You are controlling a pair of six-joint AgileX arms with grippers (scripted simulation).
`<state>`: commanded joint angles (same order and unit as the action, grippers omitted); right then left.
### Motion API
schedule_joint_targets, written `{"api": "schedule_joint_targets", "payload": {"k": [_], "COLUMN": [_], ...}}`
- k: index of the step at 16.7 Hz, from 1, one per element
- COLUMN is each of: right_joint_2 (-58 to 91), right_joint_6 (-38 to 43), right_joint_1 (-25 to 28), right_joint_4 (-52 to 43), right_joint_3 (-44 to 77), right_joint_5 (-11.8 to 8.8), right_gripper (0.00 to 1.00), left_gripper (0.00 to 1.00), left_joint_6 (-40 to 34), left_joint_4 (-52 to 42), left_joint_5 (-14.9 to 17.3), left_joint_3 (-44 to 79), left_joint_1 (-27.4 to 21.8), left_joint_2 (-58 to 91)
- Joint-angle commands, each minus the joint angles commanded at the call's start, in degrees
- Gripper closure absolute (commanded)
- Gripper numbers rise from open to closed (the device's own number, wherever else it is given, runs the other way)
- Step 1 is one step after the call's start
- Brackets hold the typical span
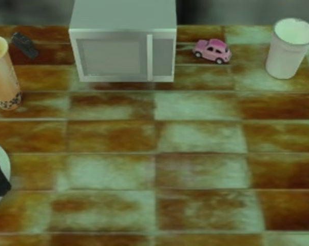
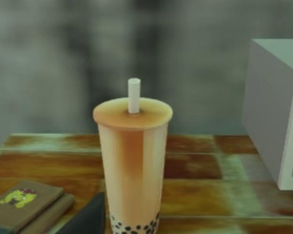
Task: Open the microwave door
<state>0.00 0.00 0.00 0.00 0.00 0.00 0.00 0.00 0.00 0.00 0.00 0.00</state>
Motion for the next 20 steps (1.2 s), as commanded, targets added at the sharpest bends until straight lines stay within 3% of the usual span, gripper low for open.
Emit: {"api": "schedule_joint_targets", "payload": {"k": [8, 20], "right_joint_2": [0.00, 0.00], "right_joint_6": [0.00, 0.00], "right_joint_1": [0.00, 0.00], "right_joint_4": [0.00, 0.00], "right_joint_3": [0.00, 0.00], "right_joint_5": [0.00, 0.00], "right_gripper": [0.00, 0.00], "left_gripper": [0.00, 0.00], "left_joint_6": [-3.41, -20.07], "left_joint_4": [-4.29, -21.18], "left_joint_5": [-2.85, -14.80], "left_joint_3": [9.86, 60.13], "left_joint_1": [-3.88, -23.86], "left_joint_2": [12.18, 73.16]}}
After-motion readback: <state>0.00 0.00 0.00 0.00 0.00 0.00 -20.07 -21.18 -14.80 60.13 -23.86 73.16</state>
